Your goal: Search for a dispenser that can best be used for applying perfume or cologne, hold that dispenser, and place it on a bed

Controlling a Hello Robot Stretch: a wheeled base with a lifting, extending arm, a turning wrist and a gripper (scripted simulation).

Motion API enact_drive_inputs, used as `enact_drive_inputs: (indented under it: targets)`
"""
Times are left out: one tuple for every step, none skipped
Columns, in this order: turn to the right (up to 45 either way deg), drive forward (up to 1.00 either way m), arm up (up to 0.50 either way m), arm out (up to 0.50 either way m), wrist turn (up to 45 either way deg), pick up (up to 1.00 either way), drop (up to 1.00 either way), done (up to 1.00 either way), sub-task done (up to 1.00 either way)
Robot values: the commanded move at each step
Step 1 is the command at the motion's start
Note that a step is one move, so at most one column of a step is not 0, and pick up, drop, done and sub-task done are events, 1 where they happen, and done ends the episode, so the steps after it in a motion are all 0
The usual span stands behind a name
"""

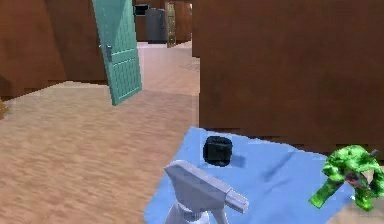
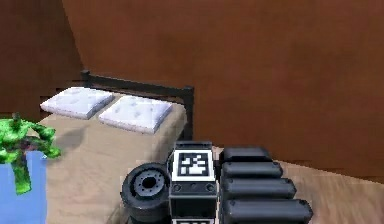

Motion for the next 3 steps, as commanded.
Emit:
enact_drive_inputs:
  targets:
    - [0.0,0.15,0.00,0.00,0.0,0.00,0.00,0.00,0.00]
    - [-18.0,0.00,0.00,0.00,0.0,0.00,0.00,0.00,0.00]
    - [0.0,0.00,0.00,0.48,0.0,0.00,0.00,0.00,0.00]
